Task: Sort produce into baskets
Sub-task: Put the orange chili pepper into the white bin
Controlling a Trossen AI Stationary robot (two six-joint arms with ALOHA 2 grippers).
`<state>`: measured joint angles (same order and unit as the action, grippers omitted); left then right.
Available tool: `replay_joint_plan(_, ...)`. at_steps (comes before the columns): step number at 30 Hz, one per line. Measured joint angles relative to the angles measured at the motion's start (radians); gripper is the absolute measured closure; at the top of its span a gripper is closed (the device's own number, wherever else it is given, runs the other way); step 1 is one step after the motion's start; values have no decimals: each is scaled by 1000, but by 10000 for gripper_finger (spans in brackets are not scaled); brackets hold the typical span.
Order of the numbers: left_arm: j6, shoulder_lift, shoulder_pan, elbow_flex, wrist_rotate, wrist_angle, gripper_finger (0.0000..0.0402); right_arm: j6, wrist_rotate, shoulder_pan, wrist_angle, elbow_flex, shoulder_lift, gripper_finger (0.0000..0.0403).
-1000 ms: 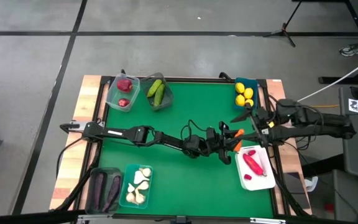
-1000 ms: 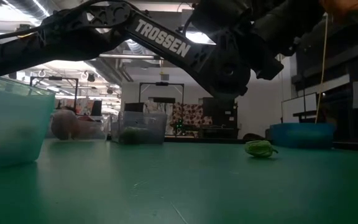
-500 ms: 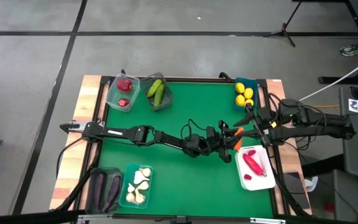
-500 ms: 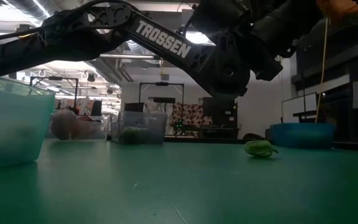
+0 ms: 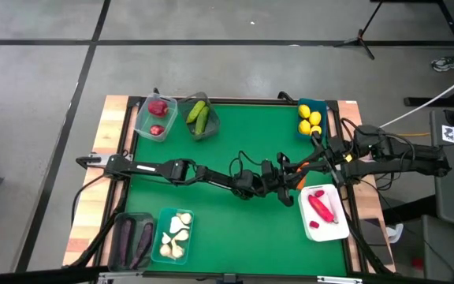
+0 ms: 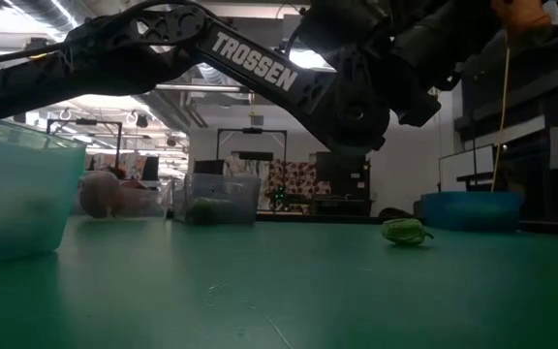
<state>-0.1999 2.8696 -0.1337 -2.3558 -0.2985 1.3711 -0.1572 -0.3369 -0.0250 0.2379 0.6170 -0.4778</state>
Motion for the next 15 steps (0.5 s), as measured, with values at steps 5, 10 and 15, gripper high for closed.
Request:
replay_joint_plan(5, 50, 0, -1, 0, 3, -21, 291, -4, -6, 0, 6, 0, 0, 356)
replay_joint_plan(10, 48, 0, 1, -1, 89, -61, 264, -11, -17, 0, 14, -1, 10, 363)
replay_joint_plan(15, 63, -2, 2, 0, 131, -81, 210, -21, -17, 0, 17, -2, 41, 364)
